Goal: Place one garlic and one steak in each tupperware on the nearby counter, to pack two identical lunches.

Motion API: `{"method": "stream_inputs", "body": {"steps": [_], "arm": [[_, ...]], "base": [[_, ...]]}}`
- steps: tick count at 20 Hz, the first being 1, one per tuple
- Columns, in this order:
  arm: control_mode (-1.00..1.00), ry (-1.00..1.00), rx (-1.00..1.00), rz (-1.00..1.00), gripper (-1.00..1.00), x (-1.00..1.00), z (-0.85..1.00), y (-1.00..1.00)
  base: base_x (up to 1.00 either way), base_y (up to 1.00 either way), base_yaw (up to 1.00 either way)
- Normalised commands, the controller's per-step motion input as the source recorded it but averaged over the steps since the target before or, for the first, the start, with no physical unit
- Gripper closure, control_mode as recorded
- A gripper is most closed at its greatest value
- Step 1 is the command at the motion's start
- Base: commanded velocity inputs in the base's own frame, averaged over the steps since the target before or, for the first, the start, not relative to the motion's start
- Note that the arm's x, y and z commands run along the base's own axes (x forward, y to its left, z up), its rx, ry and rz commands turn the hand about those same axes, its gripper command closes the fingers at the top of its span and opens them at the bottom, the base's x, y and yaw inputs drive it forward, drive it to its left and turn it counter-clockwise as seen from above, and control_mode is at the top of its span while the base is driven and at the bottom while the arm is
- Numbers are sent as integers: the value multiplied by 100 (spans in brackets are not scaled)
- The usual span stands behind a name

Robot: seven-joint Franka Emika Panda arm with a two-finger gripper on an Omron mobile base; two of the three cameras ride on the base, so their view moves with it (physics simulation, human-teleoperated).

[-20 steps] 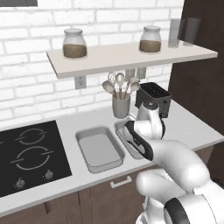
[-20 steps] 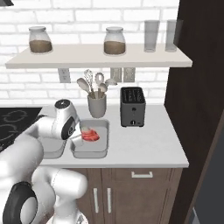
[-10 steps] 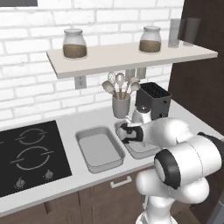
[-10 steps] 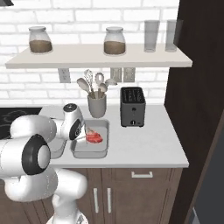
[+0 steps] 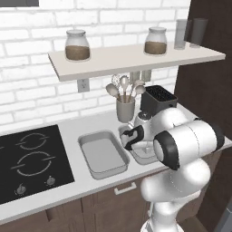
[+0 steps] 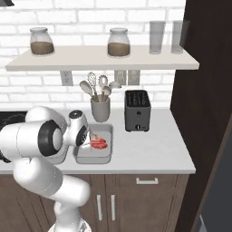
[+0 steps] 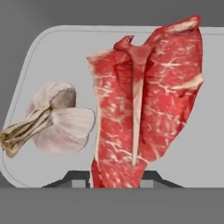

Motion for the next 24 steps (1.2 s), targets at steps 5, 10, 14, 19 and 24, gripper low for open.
{"method": "stream_inputs", "body": {"steps": [5,10,14,19,24], "arm": [[-100,-2,3,-4,-100,-16,24,0],[-100,-12,0,-1,-100,-87,95,0],[-100,-11,0,0,-100,-96,100,-3],[-100,-7,-10,21,-100,-76,100,-1],[-100,-2,-35,49,-100,-39,100,10]], "base": [[0,0,0],[0,0,0],[0,0,0],[0,0,0],[0,0,0]]}}
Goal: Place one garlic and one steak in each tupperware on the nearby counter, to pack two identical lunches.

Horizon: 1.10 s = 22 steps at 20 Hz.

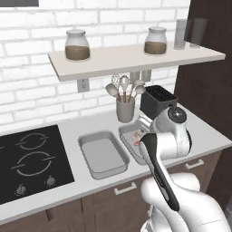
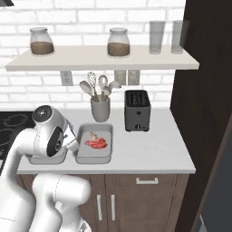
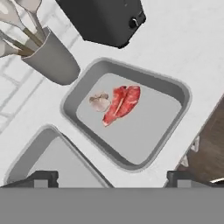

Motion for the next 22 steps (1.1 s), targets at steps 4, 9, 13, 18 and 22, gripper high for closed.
{"method": "stream_inputs", "body": {"steps": [4,9,13,18,22], "arm": [[-100,0,-39,44,-100,-56,99,7],[-100,-1,-33,25,-100,-98,46,0],[-100,-4,-12,16,-100,-99,4,-16],[-100,0,-1,23,-100,-70,-1,-40],[-100,-1,-1,12,-100,24,-43,2]], "base": [[0,0,0],[0,0,0],[0,0,0],[0,0,0],[0,0,0]]}}
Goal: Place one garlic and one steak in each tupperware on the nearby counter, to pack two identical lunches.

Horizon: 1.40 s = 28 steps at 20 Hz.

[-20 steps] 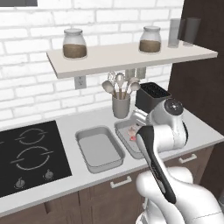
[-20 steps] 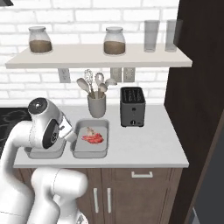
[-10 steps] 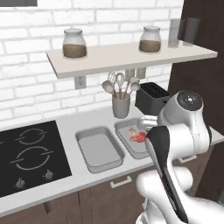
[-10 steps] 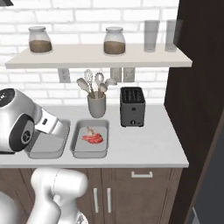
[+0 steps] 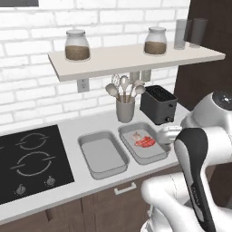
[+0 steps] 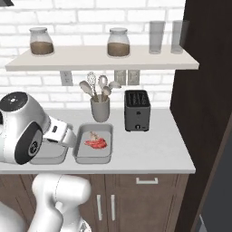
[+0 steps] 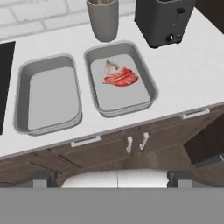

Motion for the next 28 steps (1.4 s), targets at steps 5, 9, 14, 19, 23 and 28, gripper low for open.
{"method": "stream_inputs", "body": {"steps": [5,9,14,19,23,28], "arm": [[-100,-30,-11,0,-100,7,-49,16],[-100,-48,-8,0,-100,-16,-42,2],[100,-8,0,0,-100,-9,-3,0],[100,0,0,0,-100,0,0,0],[100,0,0,0,-100,0,0,0],[100,0,0,0,-100,0,0,0]], "base": [[0,0,0],[0,0,0],[-43,0,0],[-98,-23,0],[-100,-74,-5],[-100,-100,-11]]}}
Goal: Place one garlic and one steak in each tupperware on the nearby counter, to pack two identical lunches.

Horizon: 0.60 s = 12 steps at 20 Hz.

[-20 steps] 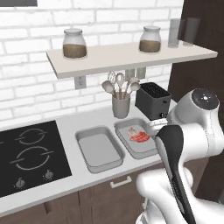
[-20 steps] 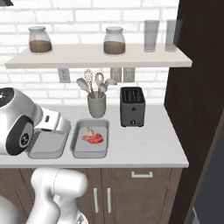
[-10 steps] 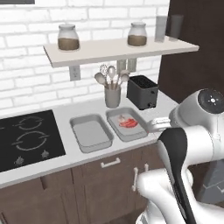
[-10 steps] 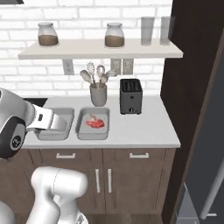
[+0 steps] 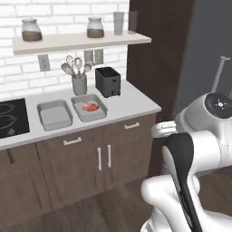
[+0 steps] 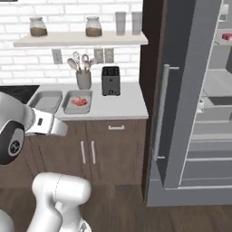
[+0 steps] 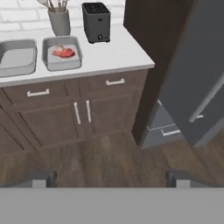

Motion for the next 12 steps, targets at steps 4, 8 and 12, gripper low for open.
{"method": "stream_inputs", "body": {"steps": [4,8,12], "arm": [[100,0,0,0,-100,0,0,0],[100,0,0,0,-100,0,0,0],[100,0,0,0,-100,0,0,0]], "base": [[-78,-100,-17],[-22,-95,-38],[23,-50,-57]]}}
